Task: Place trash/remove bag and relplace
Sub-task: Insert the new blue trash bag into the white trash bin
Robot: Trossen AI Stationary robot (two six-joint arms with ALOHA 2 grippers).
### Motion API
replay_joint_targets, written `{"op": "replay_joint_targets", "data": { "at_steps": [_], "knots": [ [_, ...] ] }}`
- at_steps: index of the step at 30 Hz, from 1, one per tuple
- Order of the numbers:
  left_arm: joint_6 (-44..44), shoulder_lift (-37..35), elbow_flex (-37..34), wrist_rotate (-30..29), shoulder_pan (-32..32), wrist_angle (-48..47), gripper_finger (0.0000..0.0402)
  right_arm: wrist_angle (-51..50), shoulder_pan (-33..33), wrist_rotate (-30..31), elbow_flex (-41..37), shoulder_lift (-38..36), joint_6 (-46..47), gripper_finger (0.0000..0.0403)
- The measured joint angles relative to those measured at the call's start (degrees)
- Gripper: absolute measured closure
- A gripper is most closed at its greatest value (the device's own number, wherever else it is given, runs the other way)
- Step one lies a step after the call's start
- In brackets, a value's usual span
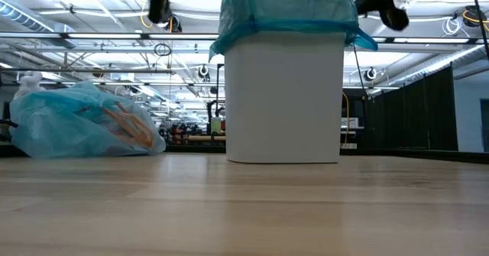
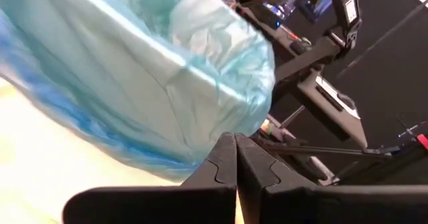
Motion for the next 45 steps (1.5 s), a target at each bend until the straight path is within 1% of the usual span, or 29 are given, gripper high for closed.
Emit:
{"op": "replay_joint_targets", "data": {
  "at_steps": [3, 5, 9, 14, 19, 24, 25, 28, 32, 34, 37, 42, 45],
  "knots": [
    [1.14, -3.77, 0.0, -1.48, -0.75, -2.97, 0.0402, -0.63, 1.8, 1.93, 5.33, 2.93, -1.43, 0.0403],
    [1.69, -5.91, 0.0, -2.86, -0.99, -4.13, 0.0402, -2.89, 3.51, 2.36, 9.44, 6.49, -2.45, 0.0403],
    [4.36, -9.13, 0.0, -4.58, -0.99, -4.52, 0.0402, -9.37, 8.14, 4.4, 18.11, 16.43, -5.02, 0.0403],
    [5.77, -11.27, 0.02, -4.92, -0.99, -7.01, 0.0402, -14.08, 12.97, 5.61, 28.45, 29.18, -8.0, 0.0403],
    [5.69, -12.59, -0.02, -4.86, -0.99, -11.4, 0.0402, -19.61, 13.85, 6.13, 36.75, 39.42, -9.29, 0.0403],
    [6.28, -13.29, -0.02, -4.61, -0.99, -13.01, 0.0402, -21.76, 13.82, 6.86, 40.48, 46.52, -9.64, 0.0403],
    [6.91, -13.7, -0.04, -4.05, -0.99, -13.28, 0.0402, -21.6, 13.82, 7.86, 40.84, 47.46, -9.71, 0.0403],
    [8.45, -15.17, 0.0, -2.73, -0.99, -12.93, 0.0402, -21.71, 13.82, 8.0, 41.08, 49.92, -8.97, 0.0403],
    [8.59, -18.45, -0.02, -2.35, -0.99, -16.2, 0.0402, -21.29, 14.18, 10.3, 41.29, 52.06, -8.42, 0.0403],
    [8.57, -20.04, -0.02, -2.35, -0.99, -17.67, 0.0402, -21.45, 14.48, 12.34, 41.23, 52.28, -7.56, 0.0403],
    [8.76, -21.81, -0.01, -2.38, -0.99, -19.47, 0.0402, -19.39, 15.6, 12.85, 41.46, 51.88, -6.48, 0.0403],
    [9.2, -24.15, -0.02, -2.41, -0.99, -23.08, 0.0402, -22.29, 18.44, 13.63, 47.61, 52.16, -4.52, 0.0403],
    [9.67, -24.81, 0.0, -2.51, -0.99, -24.13, 0.0402, -21.89, 19.79, 16.68, 51.05, 51.69, -4.84, 0.0403]
  ]
}}
